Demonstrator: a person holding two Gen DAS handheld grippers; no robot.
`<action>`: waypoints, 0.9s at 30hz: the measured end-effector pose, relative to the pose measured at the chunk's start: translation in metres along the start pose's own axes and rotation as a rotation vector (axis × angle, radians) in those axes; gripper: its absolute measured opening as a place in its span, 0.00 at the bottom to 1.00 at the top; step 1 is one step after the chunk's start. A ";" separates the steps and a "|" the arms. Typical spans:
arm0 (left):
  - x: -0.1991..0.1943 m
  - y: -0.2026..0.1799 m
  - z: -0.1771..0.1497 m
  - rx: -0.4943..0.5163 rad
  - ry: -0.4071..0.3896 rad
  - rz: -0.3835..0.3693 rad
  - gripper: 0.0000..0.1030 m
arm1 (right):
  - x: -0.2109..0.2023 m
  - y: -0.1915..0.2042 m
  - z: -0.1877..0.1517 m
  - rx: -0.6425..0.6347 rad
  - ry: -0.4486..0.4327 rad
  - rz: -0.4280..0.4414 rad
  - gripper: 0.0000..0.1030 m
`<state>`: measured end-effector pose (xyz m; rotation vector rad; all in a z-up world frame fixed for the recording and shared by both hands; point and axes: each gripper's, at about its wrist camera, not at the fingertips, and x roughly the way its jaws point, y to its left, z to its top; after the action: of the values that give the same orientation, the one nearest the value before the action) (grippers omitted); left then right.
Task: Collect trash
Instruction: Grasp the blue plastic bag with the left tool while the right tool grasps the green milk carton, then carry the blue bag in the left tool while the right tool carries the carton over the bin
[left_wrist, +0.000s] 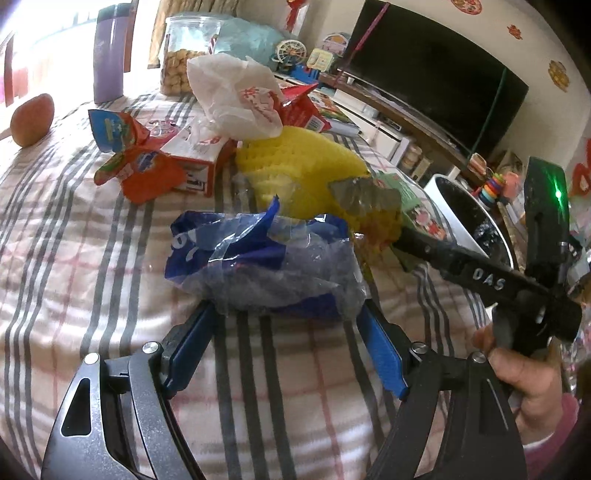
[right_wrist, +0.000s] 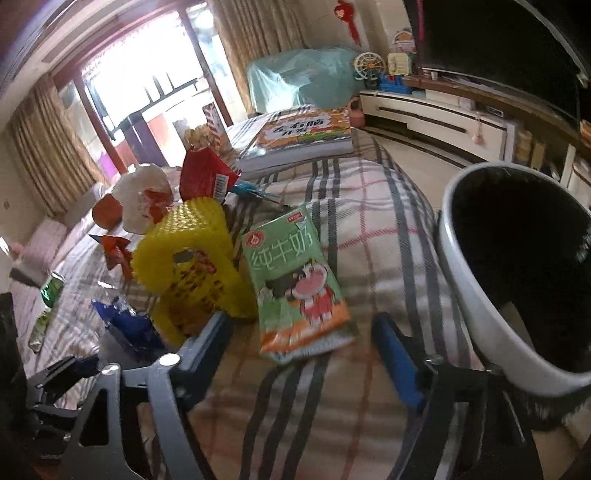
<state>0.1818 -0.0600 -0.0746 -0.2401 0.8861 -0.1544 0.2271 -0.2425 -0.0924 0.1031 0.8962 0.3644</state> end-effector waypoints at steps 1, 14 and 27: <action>0.000 0.000 0.001 -0.004 -0.006 -0.001 0.77 | 0.003 0.000 0.001 -0.003 0.007 -0.001 0.59; -0.001 -0.005 -0.002 0.027 -0.037 -0.036 0.18 | -0.022 -0.006 -0.019 0.060 -0.017 0.047 0.51; -0.032 -0.033 -0.025 0.131 -0.041 -0.107 0.17 | -0.062 -0.016 -0.042 0.136 -0.057 0.056 0.51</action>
<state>0.1413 -0.0877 -0.0574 -0.1679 0.8188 -0.3052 0.1631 -0.2818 -0.0766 0.2634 0.8622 0.3507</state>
